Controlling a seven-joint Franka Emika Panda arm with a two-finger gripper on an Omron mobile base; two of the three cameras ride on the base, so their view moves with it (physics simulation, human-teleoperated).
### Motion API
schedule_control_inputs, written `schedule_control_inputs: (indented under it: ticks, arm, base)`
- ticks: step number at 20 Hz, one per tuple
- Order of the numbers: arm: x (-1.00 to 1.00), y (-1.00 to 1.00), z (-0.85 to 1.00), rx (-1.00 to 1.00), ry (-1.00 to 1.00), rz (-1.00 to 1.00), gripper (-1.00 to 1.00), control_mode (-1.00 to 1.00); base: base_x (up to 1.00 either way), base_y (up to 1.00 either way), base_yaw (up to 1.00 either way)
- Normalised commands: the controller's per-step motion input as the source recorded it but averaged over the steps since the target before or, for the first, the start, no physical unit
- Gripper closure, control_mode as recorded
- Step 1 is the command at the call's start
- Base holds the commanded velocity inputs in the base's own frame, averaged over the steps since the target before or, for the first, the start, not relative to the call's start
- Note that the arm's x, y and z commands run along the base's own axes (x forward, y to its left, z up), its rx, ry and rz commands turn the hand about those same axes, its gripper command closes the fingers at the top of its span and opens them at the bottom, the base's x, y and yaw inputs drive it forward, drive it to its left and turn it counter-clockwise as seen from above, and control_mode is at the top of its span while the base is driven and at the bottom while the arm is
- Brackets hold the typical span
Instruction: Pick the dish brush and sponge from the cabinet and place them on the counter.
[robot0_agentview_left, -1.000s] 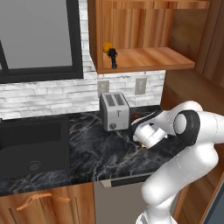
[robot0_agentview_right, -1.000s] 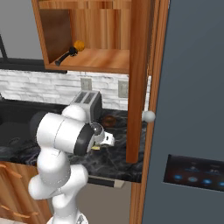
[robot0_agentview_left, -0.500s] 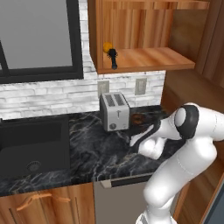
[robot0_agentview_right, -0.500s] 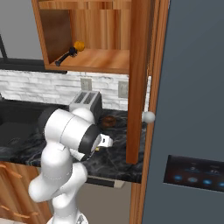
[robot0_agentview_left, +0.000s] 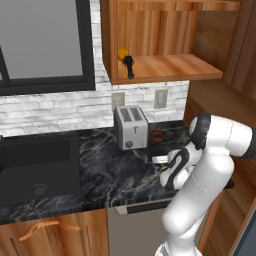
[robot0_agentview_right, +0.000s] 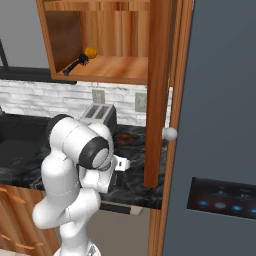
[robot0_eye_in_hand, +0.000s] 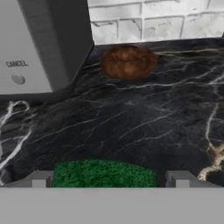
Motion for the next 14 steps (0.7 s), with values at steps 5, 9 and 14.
schedule_control_inputs:
  ticks: [5,9,14]
  arm:
    - [0.00,0.00,0.41,-0.09,0.03,0.00,-1.00,-1.00]
    - [0.00,0.01,0.35,-0.16,0.15,-0.01,-1.00,-1.00]
    - [0.00,0.09,0.42,-0.18,0.16,-0.02,-1.00,-1.00]
  base:
    - [0.00,0.00,0.00]
    - [0.00,0.00,0.00]
    - [0.00,0.00,0.00]
